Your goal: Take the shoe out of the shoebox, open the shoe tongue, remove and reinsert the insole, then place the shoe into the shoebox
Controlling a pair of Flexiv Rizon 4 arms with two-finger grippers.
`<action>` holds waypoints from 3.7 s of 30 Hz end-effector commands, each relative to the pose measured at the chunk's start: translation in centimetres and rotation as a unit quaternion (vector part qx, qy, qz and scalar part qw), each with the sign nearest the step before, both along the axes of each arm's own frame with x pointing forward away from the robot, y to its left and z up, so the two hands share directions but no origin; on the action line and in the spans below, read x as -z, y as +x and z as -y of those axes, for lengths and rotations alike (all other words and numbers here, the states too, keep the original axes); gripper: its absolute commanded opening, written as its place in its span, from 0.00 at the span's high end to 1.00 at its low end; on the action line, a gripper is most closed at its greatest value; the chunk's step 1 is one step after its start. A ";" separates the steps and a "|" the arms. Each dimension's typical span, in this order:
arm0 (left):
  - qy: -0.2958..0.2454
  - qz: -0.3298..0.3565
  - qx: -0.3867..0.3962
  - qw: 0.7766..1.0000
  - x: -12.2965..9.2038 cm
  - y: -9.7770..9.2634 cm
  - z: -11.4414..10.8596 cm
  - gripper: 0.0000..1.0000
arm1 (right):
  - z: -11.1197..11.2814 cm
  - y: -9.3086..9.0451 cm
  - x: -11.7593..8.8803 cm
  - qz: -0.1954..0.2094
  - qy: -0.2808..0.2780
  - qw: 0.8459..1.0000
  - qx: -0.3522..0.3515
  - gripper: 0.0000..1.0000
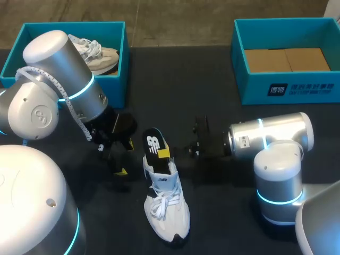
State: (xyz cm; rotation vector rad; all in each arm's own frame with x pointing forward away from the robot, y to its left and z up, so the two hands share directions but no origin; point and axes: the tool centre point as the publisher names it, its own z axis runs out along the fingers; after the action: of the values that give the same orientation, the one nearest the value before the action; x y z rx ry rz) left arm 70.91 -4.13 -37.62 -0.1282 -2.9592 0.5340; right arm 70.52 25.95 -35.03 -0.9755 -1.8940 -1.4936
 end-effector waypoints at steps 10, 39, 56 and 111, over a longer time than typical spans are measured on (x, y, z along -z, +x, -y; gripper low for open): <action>0.000 0.001 -0.001 1.000 0.0 -0.1 0.0 0.00 | 0.2 -1.7 0.4 0.000 -0.004 1.000 0.005 1.00; 0.000 0.001 -0.001 1.000 0.0 -0.1 0.0 0.00 | -2.2 0.8 -1.8 0.032 -0.006 0.998 -0.054 1.00; 0.000 0.001 -0.001 1.000 0.0 -0.1 0.0 0.00 | -0.5 -0.7 0.2 -0.001 -0.010 0.999 -0.033 1.00; 0.000 0.001 -0.001 1.000 0.0 -0.1 0.0 0.00 | 0.2 0.5 0.4 -0.030 -0.046 0.998 0.001 1.00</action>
State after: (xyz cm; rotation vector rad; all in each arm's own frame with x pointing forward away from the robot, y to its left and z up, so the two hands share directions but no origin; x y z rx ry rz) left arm 70.91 -4.13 -37.62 -0.1282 -2.9592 0.5340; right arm 71.56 25.65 -35.38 -1.0246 -1.9166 -1.3989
